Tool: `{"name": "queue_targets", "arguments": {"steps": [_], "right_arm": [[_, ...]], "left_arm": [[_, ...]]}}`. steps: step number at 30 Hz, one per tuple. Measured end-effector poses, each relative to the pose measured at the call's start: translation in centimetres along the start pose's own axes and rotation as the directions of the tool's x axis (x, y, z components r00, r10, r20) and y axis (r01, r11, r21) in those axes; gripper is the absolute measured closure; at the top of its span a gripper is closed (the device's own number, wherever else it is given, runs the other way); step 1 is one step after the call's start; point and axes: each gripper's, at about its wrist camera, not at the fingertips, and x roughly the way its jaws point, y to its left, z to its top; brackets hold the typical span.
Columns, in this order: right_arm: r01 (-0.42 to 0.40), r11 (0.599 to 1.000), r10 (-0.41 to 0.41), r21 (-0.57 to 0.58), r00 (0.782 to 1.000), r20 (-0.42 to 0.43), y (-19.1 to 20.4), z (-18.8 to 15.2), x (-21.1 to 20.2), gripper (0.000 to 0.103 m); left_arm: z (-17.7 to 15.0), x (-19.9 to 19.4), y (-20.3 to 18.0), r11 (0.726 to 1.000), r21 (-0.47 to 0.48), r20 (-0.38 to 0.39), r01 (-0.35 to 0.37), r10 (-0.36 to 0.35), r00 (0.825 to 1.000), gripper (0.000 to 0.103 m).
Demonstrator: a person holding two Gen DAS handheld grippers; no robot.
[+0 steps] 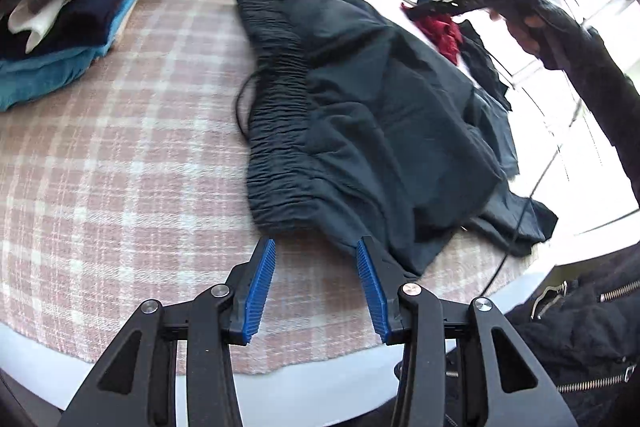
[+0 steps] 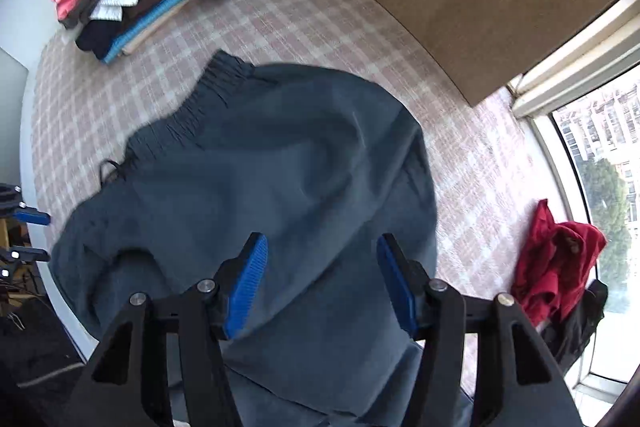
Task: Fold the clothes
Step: 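Smooth the pants flat with the right gripper while the left gripper holds the waistband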
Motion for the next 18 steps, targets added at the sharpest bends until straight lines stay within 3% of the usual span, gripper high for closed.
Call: {"name": "queue_targets", "arguments": {"steps": [2, 5, 10, 12, 15, 18], "right_arm": [[-0.089, 0.996, 0.089, -0.023, 0.996, 0.006, 2.3, 1.1, 0.6, 0.047], [-0.14, 0.987, 0.141, -0.08, 0.99, 0.008, 6.4, 2.9, 2.1, 0.047], [-0.167, 0.981, 0.167, -0.095, 0.986, -0.008, 8.8, 4.5, 5.1, 0.047], [-0.179, 0.982, 0.179, -0.068, 0.984, -0.01, 9.2, 5.4, 6.3, 0.047], [-0.201, 0.978, 0.2, -0.055, 0.979, -0.024, 9.9, 6.8, 8.0, 0.047], [-0.168, 0.985, 0.168, -0.031, 0.986, -0.022, 10.0, 8.6, 9.2, 0.047]], "left_arm": [[0.3, 1.4, 1.6, 0.997, -0.075, -0.017, 0.016, -0.017, 1.0, 0.059], [0.9, 3.0, 2.7, 0.992, -0.126, -0.045, 0.032, -0.038, 0.998, 0.051], [2.2, 4.1, 1.7, 0.994, -0.109, -0.038, 0.027, -0.031, 0.999, 0.044], [2.5, 4.5, 0.7, 0.998, -0.06, -0.036, 0.034, -0.036, 0.999, 0.049], [2.6, 4.6, -0.6, 0.998, 0.039, -0.025, 0.043, -0.042, 0.999, 0.084], [2.7, 3.6, -0.4, 0.994, 0.069, -0.007, 0.09, -0.089, 0.996, 0.091]]}}
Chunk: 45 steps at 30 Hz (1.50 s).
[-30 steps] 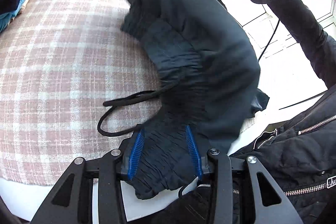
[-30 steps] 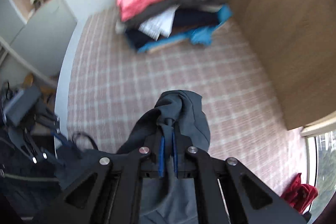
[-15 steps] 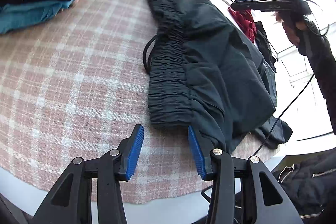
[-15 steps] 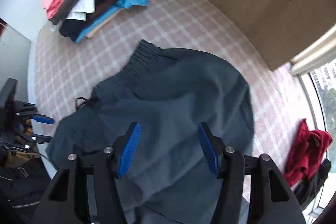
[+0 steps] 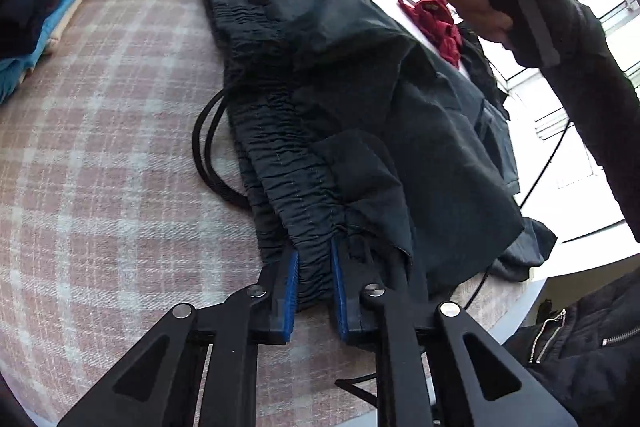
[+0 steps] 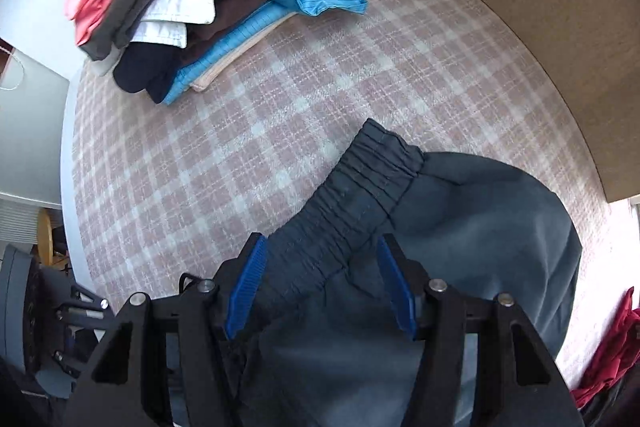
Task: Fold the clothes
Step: 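Smooth the pants flat with the right gripper while the left gripper holds the waistband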
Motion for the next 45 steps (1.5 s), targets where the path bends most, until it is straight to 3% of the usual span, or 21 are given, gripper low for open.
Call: {"name": "queue_targets", "arguments": {"steps": [4, 6, 7, 9, 12, 17, 20, 21, 22, 24, 25, 27, 31, 35, 40, 43, 45], "right_arm": [[0.073, 0.997, -0.073, 0.0, 0.997, 0.013, -1.2, 2.8, 1.2, 0.047], [0.103, 0.992, -0.102, -0.073, 0.995, 0.016, -2.0, 3.7, 1.7, 0.047], [0.079, 0.987, -0.08, -0.139, 0.997, 0.0, -2.2, 3.9, 1.9, 0.047], [0.075, 0.948, -0.086, -0.308, 0.996, -0.024, -2.2, 3.4, 2.1, 0.047], [0.078, 0.854, -0.103, -0.515, 0.994, -0.02, -1.4, 2.6, 2.4, 0.047], [-0.014, 0.794, -0.012, -0.608, 0.999, -0.039, -0.1, 3.3, 3.8, 0.047], [-0.06, 0.79, 0.034, -0.611, 0.998, -0.054, -0.1, 3.4, 4.0, 0.048], [-0.088, 0.798, 0.055, -0.596, 0.996, -0.073, -0.2, 3.3, 3.9, 0.054], [-0.105, 0.806, 0.066, -0.583, 0.994, -0.087, -0.3, 3.1, 3.8, 0.071], [-0.088, 0.821, 0.043, -0.564, 0.995, -0.093, -0.4, 2.4, 3.3, 0.076], [-0.071, 0.83, 0.026, -0.554, 0.996, -0.089, -0.4, 2.0, 2.8, 0.086], [-0.038, 0.846, 0.011, -0.531, 0.998, -0.055, -0.6, 0.9, 1.1, 0.089], [-0.025, 0.867, 0.068, -0.498, 0.995, 0.068, 1.4, 0.1, -4.1, 0.09], [-0.033, 0.884, 0.13, -0.466, 0.975, 0.178, 3.7, 3.1, -7.7, 0.09], [-0.052, 0.908, 0.177, -0.415, 0.947, 0.268, 5.8, 7.5, -7.2, 0.09], [0.023, 0.919, 0.062, -0.392, 0.977, 0.204, 6.5, 8.4, -2.6, 0.083], [0.01, 0.942, 0.037, -0.335, 0.99, 0.133, 6.2, 8.1, -1.6, 0.083]], "left_arm": [[0.1, -1.1, -0.9, 0.998, 0.057, 0.009, -0.013, 0.012, 1.0, 0.092], [0.0, -1.5, -1.2, 0.996, 0.083, 0.012, -0.016, 0.015, 1.0, 0.093], [0.0, -1.6, -1.3, 0.996, 0.089, 0.011, -0.019, 0.018, 1.0, 0.093], [0.0, -1.6, -1.2, 0.995, 0.098, 0.002, -0.025, 0.025, 1.0, 0.093], [0.1, -1.1, -1.1, 0.993, 0.108, -0.017, -0.039, 0.041, 0.999, 0.093], [0.1, -0.8, -0.9, 0.994, 0.092, -0.037, -0.055, 0.059, 0.998, 0.093], [-0.3, -1.0, -0.7, 0.994, 0.085, -0.04, -0.062, 0.066, 0.997, 0.093], [-0.3, -0.9, -0.7, 0.995, 0.08, -0.04, -0.064, 0.068, 0.997, 0.093], [-0.3, -0.8, -0.7, 0.995, 0.075, -0.041, -0.065, 0.069, 0.997, 0.093], [-0.5, -0.8, -0.4, 0.996, 0.063, -0.044, -0.068, 0.07, 0.997, 0.093], [-0.6, -0.8, -0.3, 0.996, 0.059, -0.046, -0.071, 0.074, 0.996, 0.093], [-0.9, -1.2, 0.0, 0.993, 0.06, -0.047, -0.101, 0.104, 0.993, 0.093], [-1.4, -3.3, 1.1, 0.987, 0.058, -0.03, -0.153, 0.154, 0.988, 0.093], [-1.4, -6.7, 3.0, 0.958, 0.082, -0.01, -0.275, 0.277, 0.961, 0.093], [-0.5, -10.1, 7.2, 0.878, 0.105, -0.008, -0.468, 0.471, 0.882, 0.093], [-0.3, -9.6, 9.9, 0.868, 0.099, -0.049, -0.487, 0.493, 0.869, 0.092], [-0.4, -8.6, 10.8, 0.862, 0.126, -0.071, -0.491, 0.502, 0.862, 0.086]]}}
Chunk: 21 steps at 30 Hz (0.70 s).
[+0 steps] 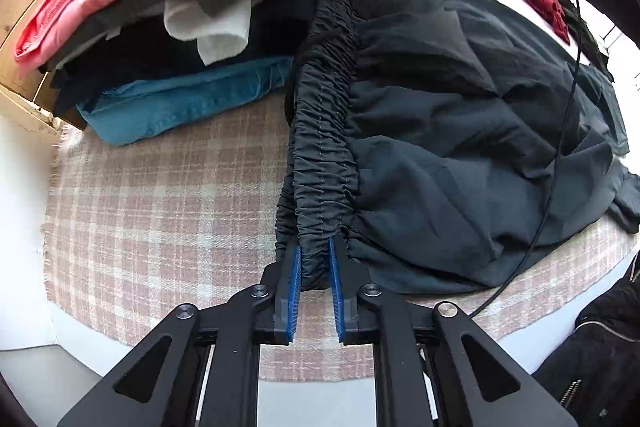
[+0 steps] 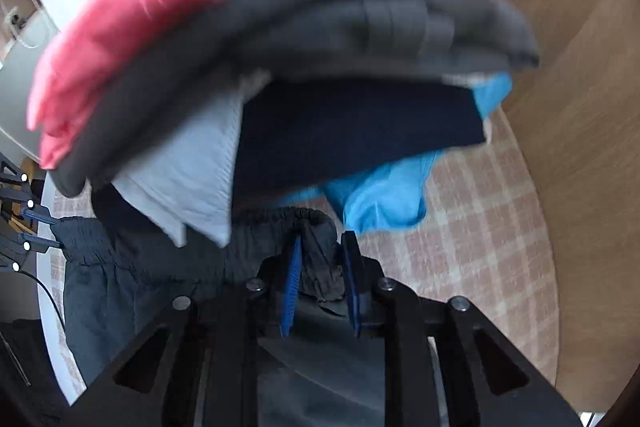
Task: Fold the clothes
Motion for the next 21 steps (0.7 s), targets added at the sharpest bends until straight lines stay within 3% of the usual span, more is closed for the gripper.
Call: {"name": "queue_targets", "arguments": {"steps": [3, 5, 9, 11, 12, 14, 16, 19, 21], "right_arm": [[-0.011, 0.996, 0.009, 0.083, 1.0, 0.027, -0.8, -1.2, -4.6, 0.083], [0.05, 0.989, -0.06, 0.141, 0.996, 0.065, -1.8, -2.9, -10.3, 0.083], [0.084, 0.941, -0.166, 0.327, 0.959, 0.231, -3.9, -10.5, -23.6, 0.079], [0.105, 0.887, -0.249, 0.45, 0.929, 0.273, -4.3, -16.6, -28.4, 0.061], [0.116, 0.848, -0.296, 0.517, 0.913, 0.28, -4.3, -20.2, -30.3, 0.059], [0.122, 0.751, -0.37, 0.649, 0.892, 0.26, -3.3, -28.2, -32.4, 0.059], [0.119, 0.622, -0.428, 0.774, 0.879, 0.209, -1.5, -36.7, -33.2, 0.059], [0.106, 0.324, -0.483, 0.94, 0.873, 0.068, 2.9, -49.9, -31.4, 0.059], [0.062, 0.082, -0.471, 0.995, 0.882, -0.016, 6.1, -58.2, -29.9, 0.059]], "left_arm": [[-0.1, 0.6, 0.6, 1.0, 0.029, -0.013, -0.004, 0.005, 1.0, 0.081], [-0.5, -0.6, 1.2, 0.999, 0.037, 0.004, -0.022, 0.022, 1.0, 0.082], [-1.3, -4.0, 1.5, 0.996, 0.075, 0.063, -0.046, 0.042, 0.997, 0.083], [-1.6, -6.3, 0.5, 0.992, 0.122, 0.114, -0.036, 0.022, 0.993, 0.083], [-1.5, -7.3, -0.4, 0.988, 0.157, 0.14, -0.008, -0.014, 0.99, 0.083], [-1.3, -8.2, -2.5, 0.968, 0.24, 0.163, 0.077, -0.118, 0.979, 0.082], [-0.4, -7.6, -5.6, 0.929, 0.341, 0.144, 0.146, -0.205, 0.968, 0.082], [0.5, -5.7, -10.8, 0.85, 0.481, 0.059, 0.213, -0.274, 0.96, 0.08], [0.6, -4.6, -14.5, 0.789, 0.558, -0.013, 0.257, -0.301, 0.954, 0.08]]}}
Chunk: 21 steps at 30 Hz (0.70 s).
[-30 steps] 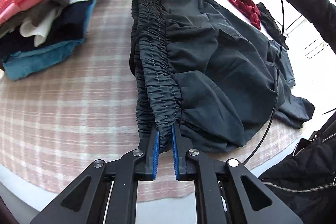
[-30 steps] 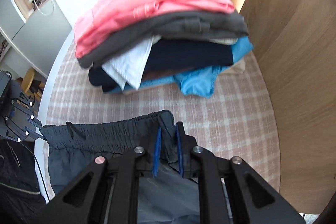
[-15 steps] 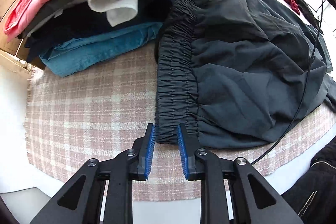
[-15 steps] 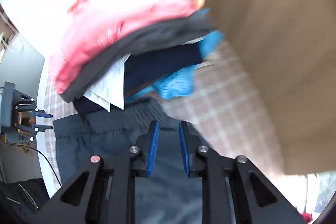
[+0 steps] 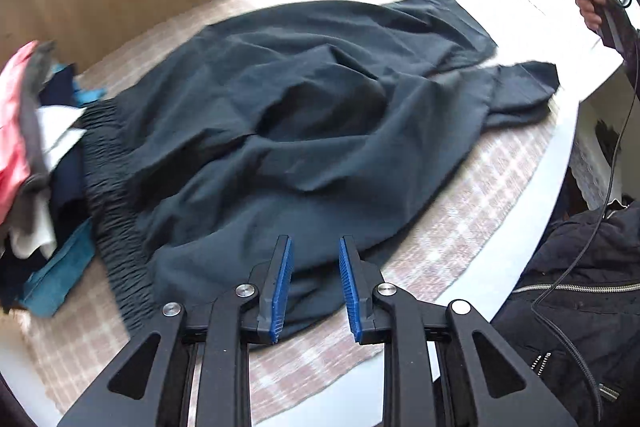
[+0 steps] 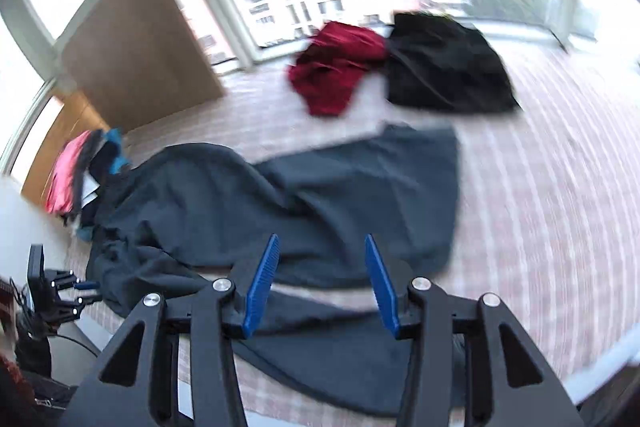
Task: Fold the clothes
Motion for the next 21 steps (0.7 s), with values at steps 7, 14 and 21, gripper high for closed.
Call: {"name": "queue_targets", "arguments": {"steps": [7, 14, 21], "right_arm": [[0.148, 0.937, -0.143, 0.316, 0.989, -0.041, -13.0, -8.8, -0.7, 0.059], [0.176, 0.944, -0.137, 0.278, 0.978, -0.155, -16.0, -8.4, 0.8, 0.059], [0.126, 0.991, -0.11, 0.052, 0.964, -0.243, -14.2, -5.2, 2.8, 0.056]], "left_arm": [[1.2, 3.8, -3.1, 0.992, 0.117, -0.134, 0.05, -0.034, 0.99, 0.078], [1.5, 5.6, -2.9, 0.995, 0.081, -0.201, 0.051, -0.034, 0.979, 0.071], [2.0, 5.9, -3.1, 0.997, 0.059, -0.236, 0.04, -0.025, 0.971, 0.071]]}}
